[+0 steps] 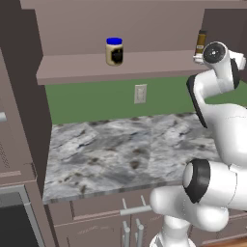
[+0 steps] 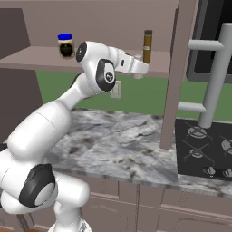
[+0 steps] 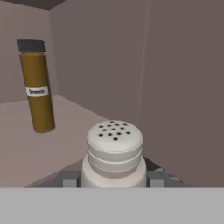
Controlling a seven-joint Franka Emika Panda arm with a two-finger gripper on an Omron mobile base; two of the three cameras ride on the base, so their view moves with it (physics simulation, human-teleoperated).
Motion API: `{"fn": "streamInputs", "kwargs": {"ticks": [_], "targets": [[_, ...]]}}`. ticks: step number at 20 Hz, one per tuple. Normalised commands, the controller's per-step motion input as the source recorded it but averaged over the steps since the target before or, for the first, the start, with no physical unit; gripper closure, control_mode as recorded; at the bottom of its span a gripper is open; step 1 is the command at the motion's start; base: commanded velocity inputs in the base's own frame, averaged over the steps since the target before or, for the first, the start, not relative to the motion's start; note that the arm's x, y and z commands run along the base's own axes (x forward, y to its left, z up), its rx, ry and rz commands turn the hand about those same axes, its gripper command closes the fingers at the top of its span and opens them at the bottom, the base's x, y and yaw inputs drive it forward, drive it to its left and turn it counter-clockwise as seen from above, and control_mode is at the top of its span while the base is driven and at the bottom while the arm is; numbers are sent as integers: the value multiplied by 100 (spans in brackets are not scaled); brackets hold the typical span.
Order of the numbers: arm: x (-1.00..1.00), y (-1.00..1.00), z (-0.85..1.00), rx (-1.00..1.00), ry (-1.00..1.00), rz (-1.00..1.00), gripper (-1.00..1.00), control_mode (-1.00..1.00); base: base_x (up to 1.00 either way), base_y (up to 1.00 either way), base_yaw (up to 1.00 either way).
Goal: Collect the turmeric, mayonnaise, and shaker from the cabinet and place them next to the stove.
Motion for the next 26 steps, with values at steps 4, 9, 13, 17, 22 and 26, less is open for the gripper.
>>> {"fn": "streamInputs", "kwargs": {"ticks": [4, 9, 13, 17, 22, 26], "targets": [[-78, 24, 0, 0, 0, 0, 100, -100, 0, 0, 0], [-73, 26, -7, 0, 0, -1, 100, -100, 0, 0, 0], [-42, 23, -33, 0, 1, -4, 100, -100, 0, 0, 0], [-14, 30, -74, -2, 6, -5, 100, -100, 0, 0, 0], [0, 15, -90, 0, 7, -5, 100, -100, 0, 0, 0], [18, 2, -91, 4, 6, -5, 100, -100, 0, 0, 0]]}}
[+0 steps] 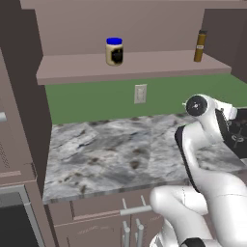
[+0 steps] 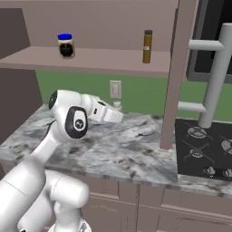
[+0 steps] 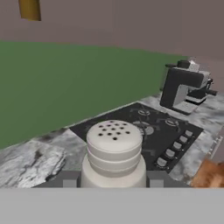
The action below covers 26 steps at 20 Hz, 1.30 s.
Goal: Collect the turmeric, mayonnaise, and shaker from the cabinet and place them next to the stove.
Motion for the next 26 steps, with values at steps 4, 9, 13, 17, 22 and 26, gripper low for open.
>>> {"fn": "streamInputs", "kwargs": {"ticks": [4, 9, 13, 17, 22, 26], "targets": [[52, -27, -69, 13, 1, -5, 100, -100, 0, 0, 0], [74, -33, -49, 5, 0, -2, 100, -100, 0, 0, 0], [83, -25, -47, 2, 0, 0, 100, -100, 0, 0, 0], [78, -17, -47, 0, 0, -1, 100, -100, 0, 0, 0], [63, -35, -39, 3, 0, -3, 100, -100, 0, 0, 0], [45, -37, -30, 5, -3, -7, 100, -100, 0, 0, 0]]}}
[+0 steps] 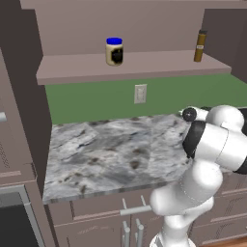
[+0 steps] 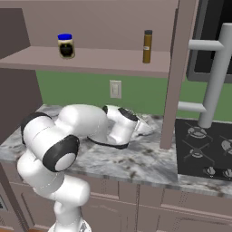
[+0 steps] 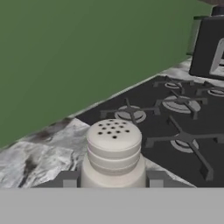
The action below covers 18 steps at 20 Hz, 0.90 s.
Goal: Collect the turmeric, mayonnaise, and shaker from the cabinet and place them next to the stove.
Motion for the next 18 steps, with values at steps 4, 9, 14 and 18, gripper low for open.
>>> {"fn": "streamInputs", "kwargs": {"ticks": [4, 9, 14, 18], "targets": [[22, -39, -28, 9, -10, -6, 100, -100, 0, 0, 0], [16, -32, -23, 11, -15, -6, 100, -100, 0, 0, 0], [20, -26, -11, 5, -13, -6, 100, -100, 0, 0, 0], [22, -15, -22, 0, -7, -5, 100, -100, 0, 0, 0]]}}
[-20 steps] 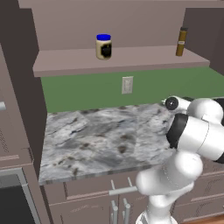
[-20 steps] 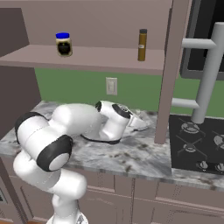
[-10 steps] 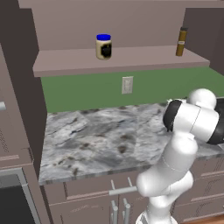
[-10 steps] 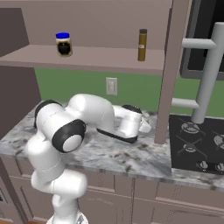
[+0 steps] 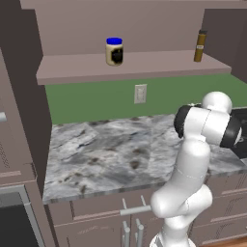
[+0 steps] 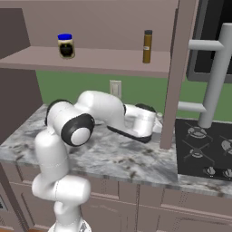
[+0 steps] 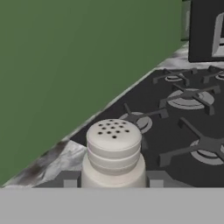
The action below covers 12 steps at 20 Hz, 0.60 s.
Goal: Collect the turmeric, mayonnaise, and shaker from the cabinet and place them next to the stove.
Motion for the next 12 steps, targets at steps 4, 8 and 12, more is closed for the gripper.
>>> {"fn": "streamInputs", "kwargs": {"ticks": [4, 8, 12], "targets": [[17, -9, -45, 0, -3, -1, 100, -100, 0, 0, 0], [2, -1, -55, 0, -5, 0, 100, -100, 0, 0, 0], [-1, 0, -59, 0, -11, 0, 100, -100, 0, 0, 0]]}}
